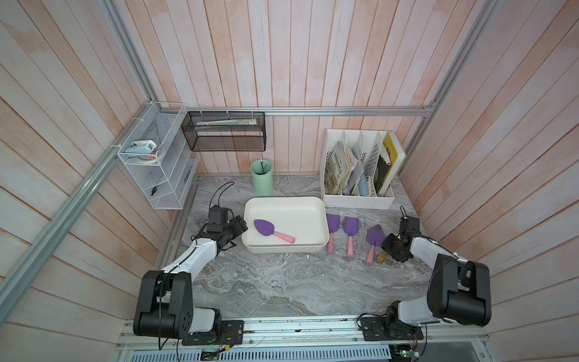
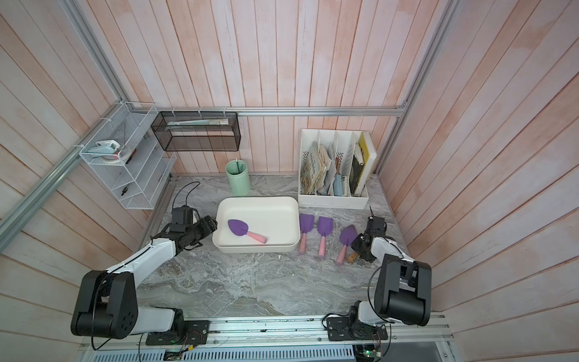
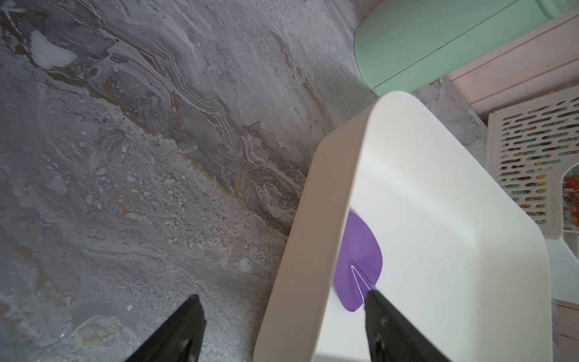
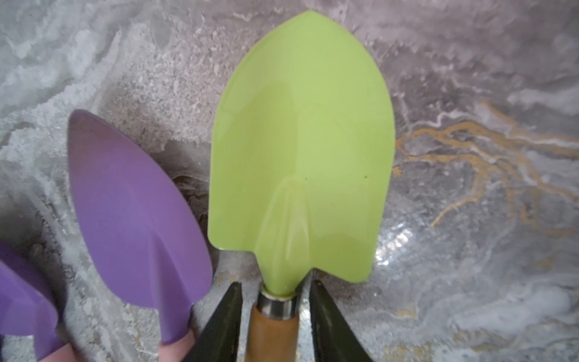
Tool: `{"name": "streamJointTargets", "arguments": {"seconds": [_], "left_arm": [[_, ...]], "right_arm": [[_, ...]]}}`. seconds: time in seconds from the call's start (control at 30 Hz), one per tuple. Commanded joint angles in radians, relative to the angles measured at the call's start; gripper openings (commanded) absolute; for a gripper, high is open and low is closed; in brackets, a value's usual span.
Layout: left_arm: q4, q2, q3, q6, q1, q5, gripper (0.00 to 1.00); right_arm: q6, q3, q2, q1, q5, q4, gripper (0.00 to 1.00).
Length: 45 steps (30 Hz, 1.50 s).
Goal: Take the shovel out of the storage box
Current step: Place the shovel at the center of the board, then move the storage box to the center of the board.
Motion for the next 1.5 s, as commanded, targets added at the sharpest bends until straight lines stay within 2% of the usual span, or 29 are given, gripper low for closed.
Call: {"name": "streamJointTargets", "arguments": {"seconds": [0.0,0.17,0.27,0.43,0.53,0.6,0.83,1.0,1.23,1.43,1.47], "left_arm": [[-0.022,0.01,0.024,0.018,0.004,-0.015,0.83],[-0.034,-0.014,0.008,0.016,0.004,-0.031,0.83],[-0.042,-0.032,0.0,0.02,0.004,-0.03,0.81],[-0.015,-0.078,-0.019,0.05,0.002,0.0,0.81],[-0.015,-0.078,-0.017,0.087,0.003,0.017,0.81],[-0.02,-0.066,-0.006,0.11,0.002,0.027,0.81],[0.015,-0.018,-0.006,0.155,0.002,0.12,0.81],[-0.001,0.027,0.012,0.177,0.002,0.152,0.79],[-0.014,0.072,0.01,0.179,0.002,0.134,0.59],[0.007,0.078,-0.005,0.162,0.002,0.127,0.41],[0.007,0.079,-0.005,0.162,0.003,0.127,0.37]], "right_arm": [[-0.003,0.039,-0.018,0.005,0.044,-0.134,0.41],[0.008,0.265,-0.094,0.134,0.264,-0.317,0.41],[0.009,0.385,-0.126,0.238,0.337,-0.353,0.42],[-0.024,0.5,-0.121,0.365,0.284,-0.279,0.46],[-0.019,0.55,-0.072,0.414,0.208,-0.239,0.46],[-0.015,0.583,-0.036,0.482,0.2,-0.204,0.46],[-0.003,0.752,0.155,0.715,0.216,-0.226,0.46],[-0.028,0.846,0.299,0.848,0.175,-0.224,0.46],[-0.094,1.003,0.443,0.936,0.104,-0.241,0.46],[-0.162,1.064,0.542,0.949,-0.102,-0.237,0.46],[-0.181,1.082,0.567,0.957,-0.106,-0.257,0.45]]}}
